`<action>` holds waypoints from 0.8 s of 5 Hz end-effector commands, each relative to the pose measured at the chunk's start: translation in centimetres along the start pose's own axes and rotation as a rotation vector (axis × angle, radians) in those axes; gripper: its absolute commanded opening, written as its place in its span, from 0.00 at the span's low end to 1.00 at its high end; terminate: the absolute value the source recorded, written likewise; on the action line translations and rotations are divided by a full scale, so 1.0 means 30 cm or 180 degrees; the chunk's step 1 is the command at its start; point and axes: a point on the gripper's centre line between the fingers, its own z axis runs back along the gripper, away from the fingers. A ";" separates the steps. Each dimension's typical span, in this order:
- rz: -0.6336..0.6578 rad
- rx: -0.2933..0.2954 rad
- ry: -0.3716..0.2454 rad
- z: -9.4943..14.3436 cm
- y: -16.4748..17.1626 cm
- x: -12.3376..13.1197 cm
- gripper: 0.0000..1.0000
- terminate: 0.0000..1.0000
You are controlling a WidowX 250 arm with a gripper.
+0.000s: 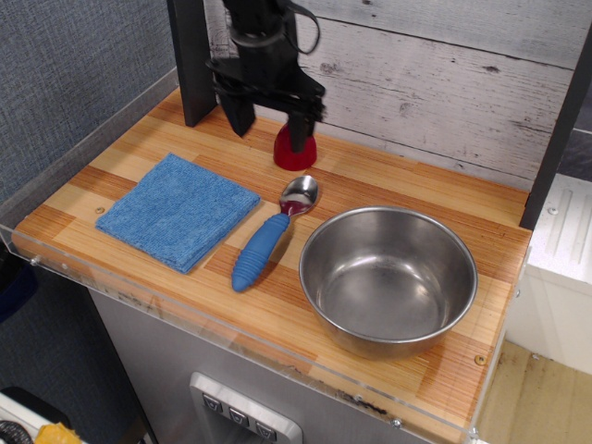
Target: Place the beetroot just behind the vessel.
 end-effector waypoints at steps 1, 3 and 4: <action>0.0086 -0.0104 -0.0274 -0.004 0.002 0.098 1.00 0.00; 0.0132 -0.0207 -0.0261 -0.060 0.020 0.102 1.00 0.00; 0.0178 -0.0128 -0.0199 -0.077 0.045 0.091 1.00 0.00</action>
